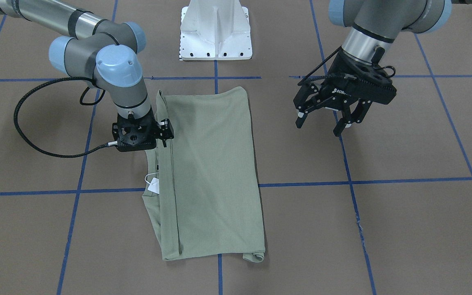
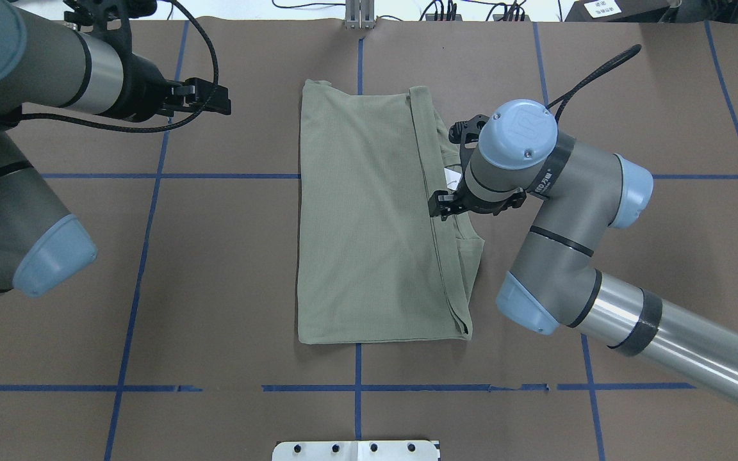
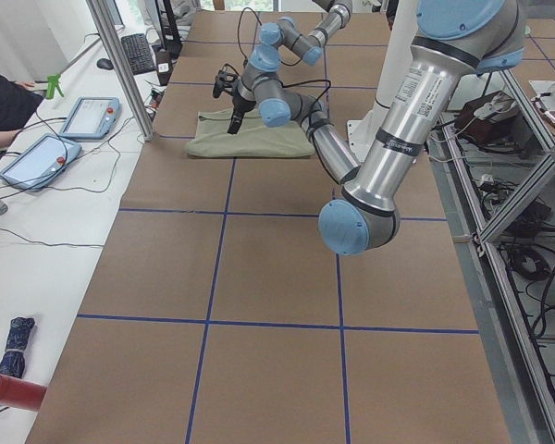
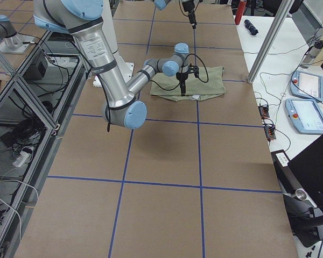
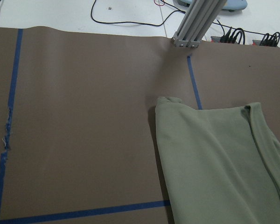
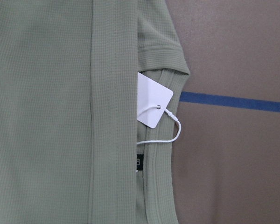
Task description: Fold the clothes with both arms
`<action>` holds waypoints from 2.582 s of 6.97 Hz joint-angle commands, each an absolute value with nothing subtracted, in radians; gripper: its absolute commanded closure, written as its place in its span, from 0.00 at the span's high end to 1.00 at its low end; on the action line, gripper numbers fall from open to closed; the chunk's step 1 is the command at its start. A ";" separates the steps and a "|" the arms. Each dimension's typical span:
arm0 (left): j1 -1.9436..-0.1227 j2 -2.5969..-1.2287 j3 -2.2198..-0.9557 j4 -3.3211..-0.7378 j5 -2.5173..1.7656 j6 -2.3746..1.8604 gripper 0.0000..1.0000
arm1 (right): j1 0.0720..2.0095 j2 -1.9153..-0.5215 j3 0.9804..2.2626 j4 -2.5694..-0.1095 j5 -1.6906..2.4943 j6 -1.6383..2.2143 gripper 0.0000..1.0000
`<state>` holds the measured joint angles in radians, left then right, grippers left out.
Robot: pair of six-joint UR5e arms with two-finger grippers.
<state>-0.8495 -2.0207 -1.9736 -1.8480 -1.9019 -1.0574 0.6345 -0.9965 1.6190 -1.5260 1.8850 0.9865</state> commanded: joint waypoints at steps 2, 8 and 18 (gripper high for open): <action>-0.842 -2.016 -1.996 -1.836 -1.904 -1.060 1.00 | 0.632 -0.917 1.490 -1.525 1.890 0.933 1.00; -0.842 -2.014 -1.983 -1.838 -1.907 -1.057 1.00 | 0.615 -0.896 1.427 -1.526 1.905 0.888 1.00; -0.839 -2.016 -1.962 -1.847 -1.907 -1.058 1.00 | 0.650 -0.910 1.439 -1.537 1.944 0.882 1.00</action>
